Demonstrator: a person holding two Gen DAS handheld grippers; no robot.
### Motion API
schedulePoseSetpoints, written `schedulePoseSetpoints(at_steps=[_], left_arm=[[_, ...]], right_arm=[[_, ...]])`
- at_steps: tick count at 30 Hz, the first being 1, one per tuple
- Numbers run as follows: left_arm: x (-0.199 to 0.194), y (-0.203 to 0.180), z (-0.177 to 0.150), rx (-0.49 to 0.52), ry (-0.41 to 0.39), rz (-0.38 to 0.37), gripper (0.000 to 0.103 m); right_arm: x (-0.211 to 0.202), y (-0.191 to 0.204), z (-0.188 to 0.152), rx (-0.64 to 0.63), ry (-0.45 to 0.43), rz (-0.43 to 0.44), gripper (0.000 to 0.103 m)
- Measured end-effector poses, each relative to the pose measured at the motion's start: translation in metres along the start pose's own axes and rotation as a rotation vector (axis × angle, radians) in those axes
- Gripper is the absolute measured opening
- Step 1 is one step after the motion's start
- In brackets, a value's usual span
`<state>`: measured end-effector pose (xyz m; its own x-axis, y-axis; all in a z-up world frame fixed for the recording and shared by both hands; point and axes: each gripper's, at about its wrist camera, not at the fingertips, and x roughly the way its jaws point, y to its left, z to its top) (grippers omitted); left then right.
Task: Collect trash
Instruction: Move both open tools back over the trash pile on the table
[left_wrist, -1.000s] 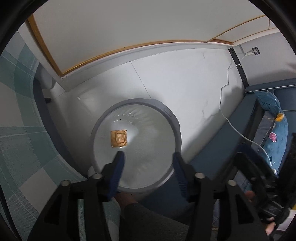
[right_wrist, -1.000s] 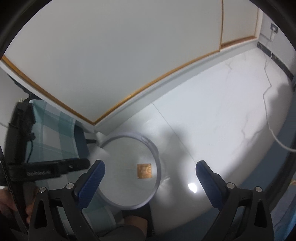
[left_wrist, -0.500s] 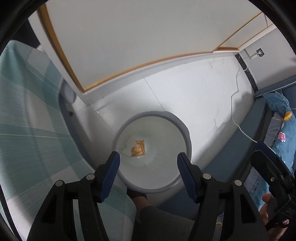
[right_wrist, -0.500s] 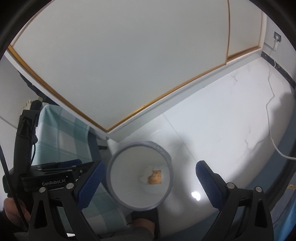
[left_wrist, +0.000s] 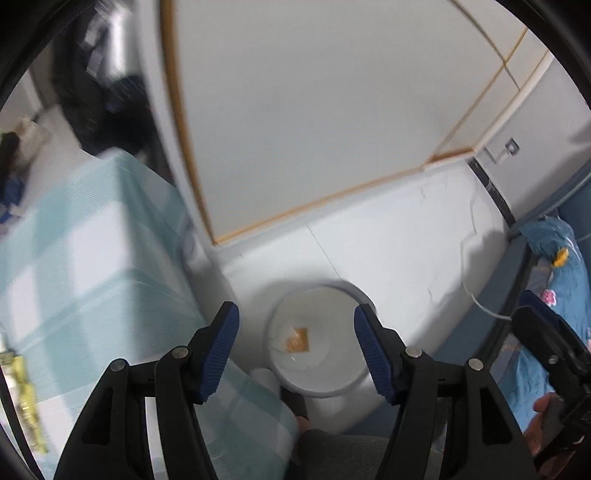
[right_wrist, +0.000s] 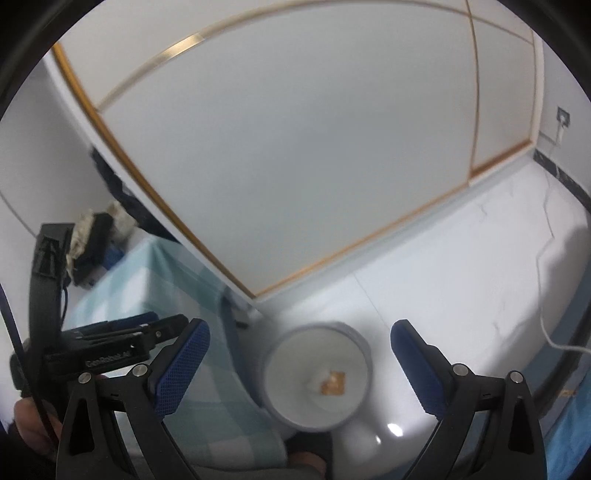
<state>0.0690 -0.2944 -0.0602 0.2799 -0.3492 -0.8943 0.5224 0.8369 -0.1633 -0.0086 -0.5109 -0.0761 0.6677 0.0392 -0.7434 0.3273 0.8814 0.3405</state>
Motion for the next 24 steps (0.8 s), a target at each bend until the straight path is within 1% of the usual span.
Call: schedulePoseSetpoints(at_steps=[3, 6, 8, 10, 12, 13, 15, 16, 20, 24], left_arm=[[-0.025, 0.009, -0.003, -0.016, -0.069, 0.023, 0.061], [-0.051, 0.023, -0.006, -0.06, -0.133, 0.038, 0.061], [-0.069, 0.033, -0.009, -0.085, -0.179, 0.059, 0.061], [-0.085, 0.043, -0.011, -0.11, -0.211, 0.076, 0.061], [-0.103, 0.055, -0.014, -0.146, -0.246, 0.071, 0.061], [-0.114, 0.063, -0.016, -0.163, -0.273, 0.077, 0.061], [-0.126, 0.067, -0.016, -0.177, -0.305, 0.101, 0.061], [-0.135, 0.076, -0.02, -0.189, -0.328, 0.126, 0.061], [-0.164, 0.101, -0.031, -0.24, -0.381, 0.159, 0.061], [-0.18, 0.132, -0.044, -0.285, -0.415, 0.192, 0.061]], right_arm=[[-0.022, 0.018, 0.005, -0.038, -0.07, 0.035, 0.099], [-0.047, 0.039, 0.009, -0.063, -0.122, 0.114, 0.099], [-0.06, 0.055, 0.01, -0.099, -0.147, 0.134, 0.099], [-0.073, 0.073, 0.008, -0.143, -0.177, 0.154, 0.099], [-0.085, 0.092, 0.006, -0.178, -0.21, 0.176, 0.099], [-0.092, 0.103, 0.005, -0.196, -0.233, 0.203, 0.099], [-0.1, 0.119, 0.001, -0.218, -0.26, 0.248, 0.099], [-0.102, 0.125, 0.0, -0.225, -0.266, 0.259, 0.099], [-0.106, 0.157, -0.005, -0.271, -0.275, 0.302, 0.099], [-0.11, 0.186, -0.014, -0.315, -0.269, 0.344, 0.099]])
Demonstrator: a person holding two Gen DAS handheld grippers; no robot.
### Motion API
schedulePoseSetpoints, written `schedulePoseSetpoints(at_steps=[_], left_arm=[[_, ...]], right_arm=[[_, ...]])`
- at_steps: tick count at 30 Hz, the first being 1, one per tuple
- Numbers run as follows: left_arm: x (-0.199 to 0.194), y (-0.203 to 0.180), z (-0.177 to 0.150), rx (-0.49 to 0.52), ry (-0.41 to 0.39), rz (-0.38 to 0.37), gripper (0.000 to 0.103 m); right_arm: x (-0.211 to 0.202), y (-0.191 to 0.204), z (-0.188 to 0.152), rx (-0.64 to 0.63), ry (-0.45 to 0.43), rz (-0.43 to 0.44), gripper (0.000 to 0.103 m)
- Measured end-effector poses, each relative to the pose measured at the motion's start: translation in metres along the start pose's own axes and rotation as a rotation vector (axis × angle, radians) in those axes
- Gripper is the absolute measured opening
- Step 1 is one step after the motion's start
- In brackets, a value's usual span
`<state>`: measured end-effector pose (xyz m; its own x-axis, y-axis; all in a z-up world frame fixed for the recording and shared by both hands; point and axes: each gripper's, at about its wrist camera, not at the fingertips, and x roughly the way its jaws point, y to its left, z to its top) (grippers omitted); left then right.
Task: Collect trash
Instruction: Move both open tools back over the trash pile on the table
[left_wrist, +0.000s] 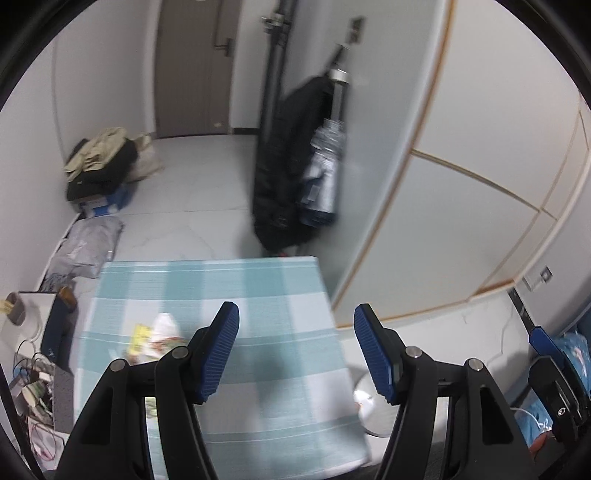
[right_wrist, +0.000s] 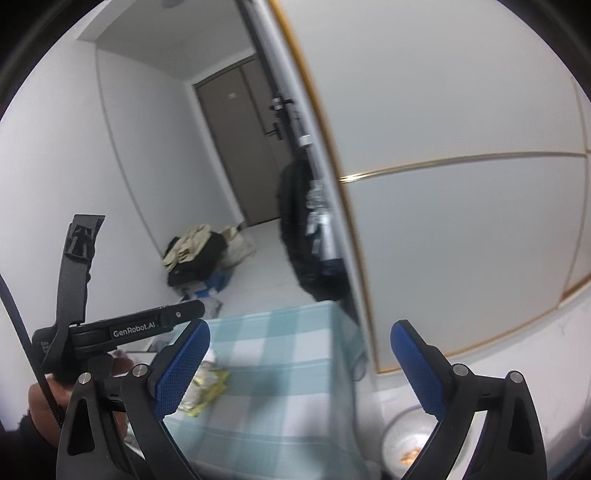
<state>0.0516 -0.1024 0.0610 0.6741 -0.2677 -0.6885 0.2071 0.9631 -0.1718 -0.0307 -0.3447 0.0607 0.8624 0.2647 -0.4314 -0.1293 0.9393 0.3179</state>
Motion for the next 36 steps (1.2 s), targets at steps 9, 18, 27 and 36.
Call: schedulePoseSetpoints(at_steps=[9, 18, 27, 36], left_arm=[[-0.015, 0.068, -0.005, -0.103, -0.068, 0.081, 0.061], [-0.008, 0.138, -0.017, -0.234, -0.078, 0.137, 0.061], [-0.002, 0.18, -0.025, -0.29, -0.051, 0.132, 0.061], [0.004, 0.212, -0.029, -0.386, 0.012, 0.083, 0.061]], right_arm=[[0.04, 0.069, -0.007, -0.089, 0.05, 0.076, 0.099], [0.097, 0.122, -0.016, -0.157, 0.128, 0.124, 0.099], [0.166, 0.165, -0.035, -0.325, 0.25, 0.159, 0.099], [0.247, 0.187, -0.049, -0.443, 0.38, 0.225, 0.098]])
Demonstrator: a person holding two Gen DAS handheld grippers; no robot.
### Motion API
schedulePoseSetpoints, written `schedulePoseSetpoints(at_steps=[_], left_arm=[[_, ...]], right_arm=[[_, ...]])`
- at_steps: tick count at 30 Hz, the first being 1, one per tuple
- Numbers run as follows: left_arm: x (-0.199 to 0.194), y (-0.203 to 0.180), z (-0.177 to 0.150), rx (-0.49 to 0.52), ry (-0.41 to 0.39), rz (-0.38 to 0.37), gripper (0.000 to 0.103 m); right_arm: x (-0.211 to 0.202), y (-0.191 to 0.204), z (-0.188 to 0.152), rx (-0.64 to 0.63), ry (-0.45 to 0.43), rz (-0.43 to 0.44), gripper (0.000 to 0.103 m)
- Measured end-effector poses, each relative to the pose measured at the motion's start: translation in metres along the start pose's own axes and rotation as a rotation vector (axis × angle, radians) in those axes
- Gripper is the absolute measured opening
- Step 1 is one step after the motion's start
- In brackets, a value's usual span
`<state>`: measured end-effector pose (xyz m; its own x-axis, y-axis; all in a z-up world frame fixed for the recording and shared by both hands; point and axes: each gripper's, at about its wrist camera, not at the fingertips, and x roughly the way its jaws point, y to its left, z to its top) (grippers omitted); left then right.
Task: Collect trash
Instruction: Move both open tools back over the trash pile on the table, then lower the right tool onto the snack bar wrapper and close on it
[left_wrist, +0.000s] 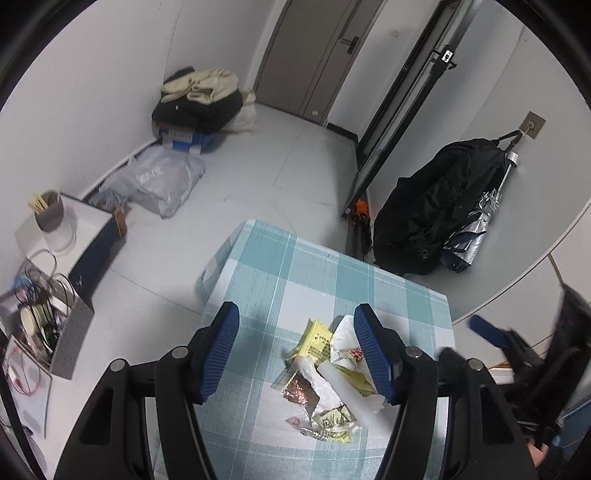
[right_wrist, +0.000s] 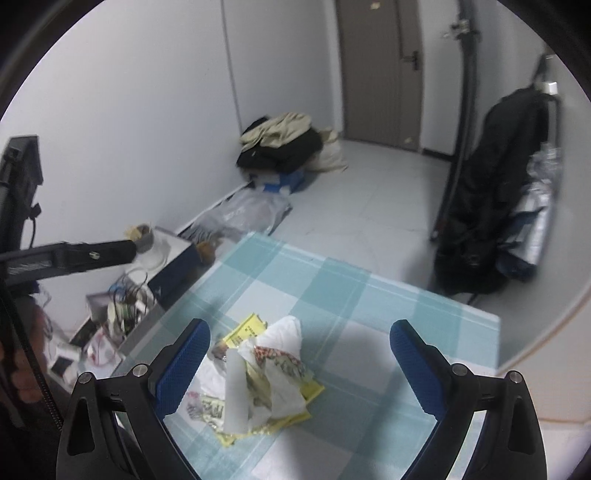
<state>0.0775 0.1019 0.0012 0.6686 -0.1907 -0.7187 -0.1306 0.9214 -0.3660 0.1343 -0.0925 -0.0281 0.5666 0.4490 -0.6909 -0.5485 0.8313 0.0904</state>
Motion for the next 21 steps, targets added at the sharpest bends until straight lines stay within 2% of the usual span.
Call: schedulePoseSetpoints(at_steps=[4, 6, 7, 13, 16, 21], left_arm=[[0.003, 0.005, 0.003, -0.025, 0.023, -0.008, 0.061], [0.004, 0.006, 0.004, -0.028, 0.024, -0.007, 0.061], [0.005, 0.007, 0.005, -0.028, 0.028, -0.006, 0.061], [0.012, 0.01, 0.004, -0.042, 0.062, -0.008, 0.061], [0.014, 0.012, 0.004, -0.051, 0.075, -0.015, 0.061], [0.016, 0.009, 0.003, -0.042, 0.084, -0.007, 0.061]], right_arm=[[0.036, -0.005, -0.003, -0.003, 0.086, 0.046, 0.095], [0.049, -0.008, -0.007, 0.005, 0.126, 0.068, 0.075], [0.055, -0.01, -0.008, 0.009, 0.149, 0.084, 0.071], [0.08, -0.024, -0.019, 0.055, 0.24, 0.138, 0.056], [0.085, -0.026, -0.021, 0.067, 0.268, 0.156, 0.055], [0.093, -0.023, -0.026, 0.069, 0.313, 0.171, 0.039]])
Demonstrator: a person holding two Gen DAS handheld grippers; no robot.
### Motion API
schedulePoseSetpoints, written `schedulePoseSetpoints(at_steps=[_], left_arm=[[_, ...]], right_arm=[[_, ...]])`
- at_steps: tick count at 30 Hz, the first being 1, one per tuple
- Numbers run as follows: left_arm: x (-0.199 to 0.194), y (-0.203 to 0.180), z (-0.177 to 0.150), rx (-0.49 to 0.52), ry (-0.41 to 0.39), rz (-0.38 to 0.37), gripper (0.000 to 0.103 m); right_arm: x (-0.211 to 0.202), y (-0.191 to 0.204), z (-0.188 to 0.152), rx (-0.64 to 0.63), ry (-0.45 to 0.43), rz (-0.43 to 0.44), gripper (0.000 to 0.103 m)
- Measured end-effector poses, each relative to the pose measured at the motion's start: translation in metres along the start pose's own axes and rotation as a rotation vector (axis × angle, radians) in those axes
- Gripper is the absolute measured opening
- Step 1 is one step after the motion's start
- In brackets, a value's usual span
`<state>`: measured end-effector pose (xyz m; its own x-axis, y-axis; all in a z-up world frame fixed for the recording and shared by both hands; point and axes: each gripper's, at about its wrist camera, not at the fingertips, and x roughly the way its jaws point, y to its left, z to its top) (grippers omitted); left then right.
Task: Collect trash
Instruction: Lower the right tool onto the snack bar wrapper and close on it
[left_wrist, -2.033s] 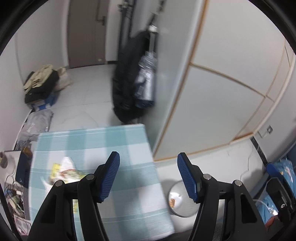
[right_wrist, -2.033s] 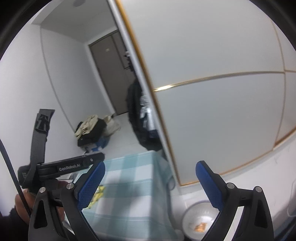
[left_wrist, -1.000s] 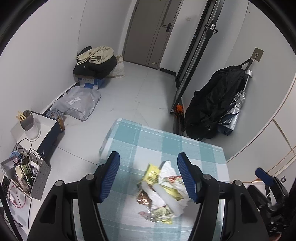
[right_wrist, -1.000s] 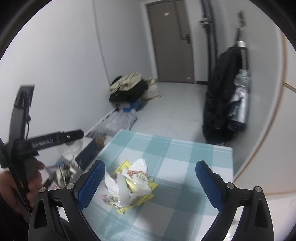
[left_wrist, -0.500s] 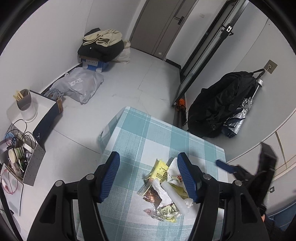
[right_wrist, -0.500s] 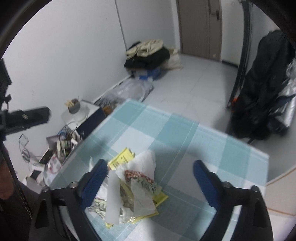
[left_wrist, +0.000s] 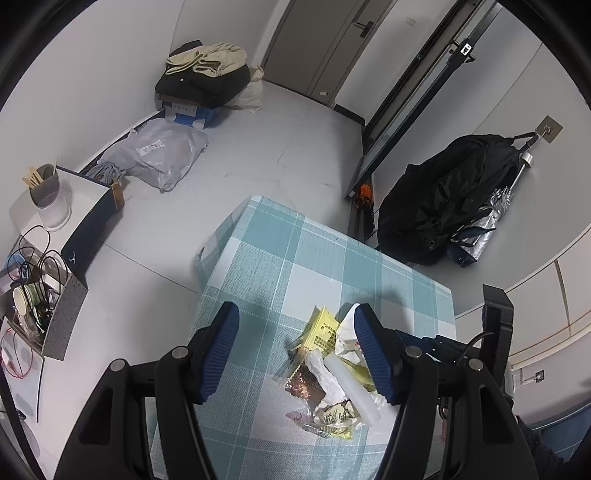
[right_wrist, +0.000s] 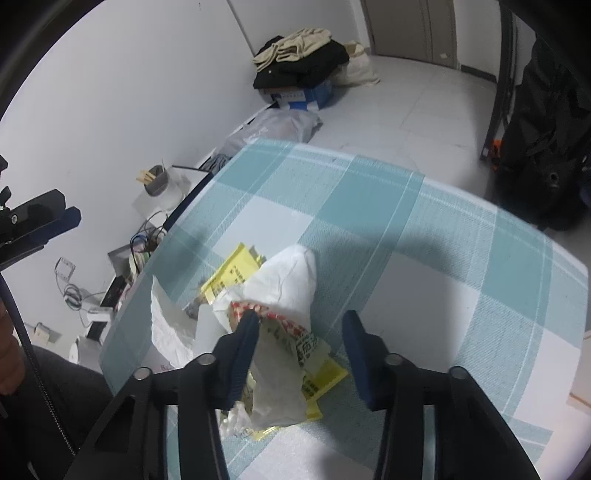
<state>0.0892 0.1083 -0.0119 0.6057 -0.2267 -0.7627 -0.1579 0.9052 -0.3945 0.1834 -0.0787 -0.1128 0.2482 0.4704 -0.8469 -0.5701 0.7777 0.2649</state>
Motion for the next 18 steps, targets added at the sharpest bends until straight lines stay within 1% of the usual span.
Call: schedulePoseSetpoints(at_steps=[1, 2, 3, 4, 5, 6, 10, 11, 12, 18], left_arm=[[0.0, 0.0, 0.0, 0.002, 0.001, 0.002, 0.061], [0.001, -0.001, 0.0, 0.004, 0.003, 0.004, 0.061], [0.001, -0.001, 0.0, 0.003, 0.004, 0.004, 0.061], [0.001, -0.001, 0.0, 0.004, 0.003, 0.007, 0.061], [0.002, -0.001, 0.0, 0.006, 0.004, 0.01, 0.061], [0.002, -0.002, 0.0, 0.007, 0.005, 0.013, 0.061], [0.004, -0.005, 0.0, 0.015, 0.004, 0.017, 0.061], [0.005, -0.007, 0.0, 0.017, 0.004, 0.018, 0.061], [0.005, -0.008, 0.001, 0.019, 0.005, 0.018, 0.061], [0.01, -0.016, 0.002, 0.035, 0.009, 0.029, 0.061]], right_arm=[[0.001, 0.0, 0.0, 0.001, 0.004, -0.001, 0.036], [0.001, 0.0, -0.001, 0.004, 0.006, 0.004, 0.027], [0.002, 0.0, -0.001, 0.005, 0.007, 0.007, 0.024], [0.002, -0.001, -0.001, 0.012, 0.007, 0.009, 0.023], [0.002, -0.002, -0.001, 0.019, 0.009, 0.014, 0.019], [0.002, -0.003, -0.001, 0.024, 0.012, 0.02, 0.012], [-0.002, -0.005, -0.002, 0.035, 0.003, 0.034, 0.009], [-0.005, -0.005, -0.001, 0.041, -0.004, 0.041, 0.006], [-0.007, -0.005, -0.001, 0.046, -0.011, 0.047, 0.0], [-0.017, -0.004, -0.003, 0.034, -0.04, 0.054, 0.0]])
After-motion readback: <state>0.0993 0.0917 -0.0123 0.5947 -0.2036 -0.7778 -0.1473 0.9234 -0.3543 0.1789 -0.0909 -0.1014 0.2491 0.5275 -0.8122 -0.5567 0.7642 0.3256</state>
